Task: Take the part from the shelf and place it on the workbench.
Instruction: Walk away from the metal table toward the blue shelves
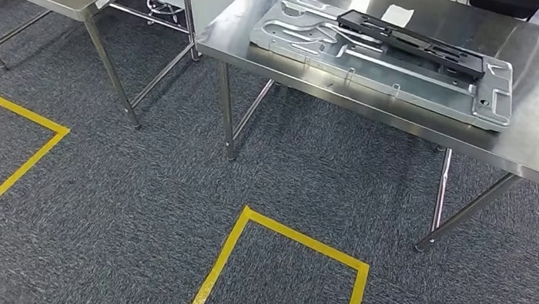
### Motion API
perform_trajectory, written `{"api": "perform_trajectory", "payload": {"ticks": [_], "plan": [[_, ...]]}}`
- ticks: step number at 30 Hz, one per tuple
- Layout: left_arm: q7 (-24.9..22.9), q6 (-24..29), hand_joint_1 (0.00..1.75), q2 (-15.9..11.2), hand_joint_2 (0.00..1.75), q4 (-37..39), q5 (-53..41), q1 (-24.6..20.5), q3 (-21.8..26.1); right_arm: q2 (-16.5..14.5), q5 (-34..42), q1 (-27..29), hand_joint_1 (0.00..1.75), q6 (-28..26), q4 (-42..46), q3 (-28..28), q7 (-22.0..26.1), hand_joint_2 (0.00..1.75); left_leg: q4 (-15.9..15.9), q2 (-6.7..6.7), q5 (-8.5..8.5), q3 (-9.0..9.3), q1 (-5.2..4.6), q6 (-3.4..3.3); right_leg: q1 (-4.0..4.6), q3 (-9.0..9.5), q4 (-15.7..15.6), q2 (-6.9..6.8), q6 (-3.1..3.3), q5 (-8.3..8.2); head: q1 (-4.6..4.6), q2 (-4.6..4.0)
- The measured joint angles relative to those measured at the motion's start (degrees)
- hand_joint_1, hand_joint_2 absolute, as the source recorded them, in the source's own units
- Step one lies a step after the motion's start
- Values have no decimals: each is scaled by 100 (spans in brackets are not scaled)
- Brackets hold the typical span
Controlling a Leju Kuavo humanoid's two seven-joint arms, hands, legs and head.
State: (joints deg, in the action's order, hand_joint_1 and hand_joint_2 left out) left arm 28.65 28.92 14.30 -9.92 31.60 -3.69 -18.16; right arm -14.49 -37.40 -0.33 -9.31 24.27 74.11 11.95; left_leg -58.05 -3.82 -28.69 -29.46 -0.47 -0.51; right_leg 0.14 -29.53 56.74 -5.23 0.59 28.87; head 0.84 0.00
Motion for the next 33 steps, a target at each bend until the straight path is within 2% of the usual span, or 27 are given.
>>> {"api": "perform_trajectory", "payload": {"ticks": [1,3,4,5,7,8,9,10,11,12,14,15,16,18,19,20,22,23,24,25,26,27,29,30,31,33], "plan": [[6,12,0,-4,0,-1,21,1,37,21,-135,-40,0,-5,-145,2,-162,0,67,-21,-10,18,-22,-45,8,7,2,-44,-26,1,0,0],[9,19,0,-15,0,-1,59,12,109,67,-395,-114,0,62,-370,-22,-323,0,124,93,25,1,-5,-116,10,31,9,-99,-92,16,6,0],[6,19,0,-22,0,-1,71,16,138,86,-537,-134,0,114,-454,-56,-355,0,155,154,52,2,15,-150,3,16,60,-28,-129,74,-2,0],[2,19,0,-28,0,-1,74,18,160,110,-713,-144,0,162,-530,-113,-398,0,185,213,87,-1,37,-184,-7,-48,213,94,-163,198,-13,0],[-7,19,0,-43,0,-1,61,16,197,154,-1121,-138,0,215,-667,-295,-540,0,202,328,135,-34,48,-231,-40,-338,851,380,-211,585,-36,0],[-12,19,0,-53,0,-1,54,16,216,173,-1311,-134,0,231,-728,-405,-627,0,197,390,147,-57,47,-242,-52,-516,1232,445,-225,754,-41,0],[-15,17,0,-66,0,0,48,21,232,186,-1457,-131,0,247,-783,-516,-699,0,191,459,154,-70,47,-244,-63,-641,1501,472,-237,825,-42,0],[-19,14,0,-80,0,0,47,27,244,197,-1564,-129,0,267,-830,-616,-751,0,179,533,157,-77,47,-241,-74,-686,1587,484,-244,782,-43,0],[-21,8,0,-95,0,0,48,31,251,200,-1630,-130,0,290,-867,-700,-790,0,163,611,156,-77,49,-234,-86,-623,1439,501,-245,619,-44,0],[-21,2,0,-106,0,0,49,32,256,202,-1676,-129,0,311,-900,-769,-820,0,143,691,150,-74,51,-221,-100,-474,1102,555,-238,384,-45,0],[-22,-11,0,-118,0,0,51,24,264,207,-1729,-118,0,344,-953,-864,-873,0,90,828,132,-100,46,-176,-126,-166,381,829,-206,56,-50,0],[-23,-14,0,-121,0,0,52,19,268,209,-1744,-118,0,354,-975,-902,-890,0,70,883,133,-131,48,-142,-130,-87,166,938,-192,-1,-51,0],[-24,-16,0,-125,0,0,52,18,273,211,-1749,-124,0,359,-993,-935,-907,0,58,935,140,-165,53,-105,-128,-66,85,998,-180,12,-51,0],[-25,-16,0,-136,0,0,53,28,284,208,-1754,-148,0,363,-1022,-997,-923,0,54,1038,157,-216,71,-29,-131,-64,44,889,-145,4,-50,0],[-25,-16,0,-144,0,0,54,33,289,205,-1756,-153,0,366,-1032,-1022,-930,0,7,990,121,-243,69,4,-140,-49,17,820,-112,-7,-50,-1],[-25,-16,0,-151,0,0,54,33,292,203,-1760,-151,0,368,-1041,-1046,-932,0,-137,879,21,-313,65,35,-150,-34,-10,738,-73,-18,-31,-1],[-25,-16,0,-165,0,0,55,25,295,203,-1768,-139,0,374,-1058,-1086,-939,0,-755,569,-335,-596,67,90,-143,-20,-35,571,-15,-20,5,-1],[-26,-16,0,-170,0,0,55,25,295,203,-1773,-134,0,378,-1066,-1100,-943,0,-1149,485,-519,-782,81,116,-133,-23,-28,486,-1,-14,23,0],[-27,-16,0,-175,0,-1,55,30,296,203,-1778,-132,0,385,-1073,-1109,-949,0,-1455,448,-624,-923,94,136,-126,-25,-19,406,4,-7,23,0],[-28,-16,0,-180,0,-1,55,37,297,203,-1787,-135,0,394,-1078,-1116,-961,0,-1582,429,-623,-977,106,151,-123,-27,-9,328,3,3,25,0],[-29,-16,0,-186,0,-1,55,43,298,203,-1798,-140,0,405,-1081,-1122,-976,0,-1481,411,-513,-919,116,159,-124,-25,4,254,-5,16,26,-1],[-30,-16,0,-192,0,-1,54,46,300,203,-1811,-146,0,415,-1083,-1130,-993,0,-1173,369,-324,-753,122,160,-126,-18,18,186,-19,32,26,-1],[-30,-15,0,-206,0,-1,53,36,305,203,-1838,-153,0,426,-1088,-1147,-1026,0,-396,164,-21,-353,108,133,-114,4,53,71,-68,71,27,-1],[-30,-14,0,-209,0,-1,52,30,310,204,-1847,-155,0,430,-1090,-1155,-1036,0,-158,87,43,-235,91,102,-100,13,66,24,-96,86,19,0],[-30,-14,0,-213,0,-1,51,29,319,204,-1853,-161,0,436,-1091,-1159,-1043,0,-49,48,50,-191,75,72,-84,21,74,-17,-125,96,7,0],[-28,-14,0,-218,0,0,49,42,339,205,-1863,-183,0,454,-1092,-1167,-1047,0,-32,141,62,-207,57,-2,-80,40,69,-85,-182,102,-11,0]]}}
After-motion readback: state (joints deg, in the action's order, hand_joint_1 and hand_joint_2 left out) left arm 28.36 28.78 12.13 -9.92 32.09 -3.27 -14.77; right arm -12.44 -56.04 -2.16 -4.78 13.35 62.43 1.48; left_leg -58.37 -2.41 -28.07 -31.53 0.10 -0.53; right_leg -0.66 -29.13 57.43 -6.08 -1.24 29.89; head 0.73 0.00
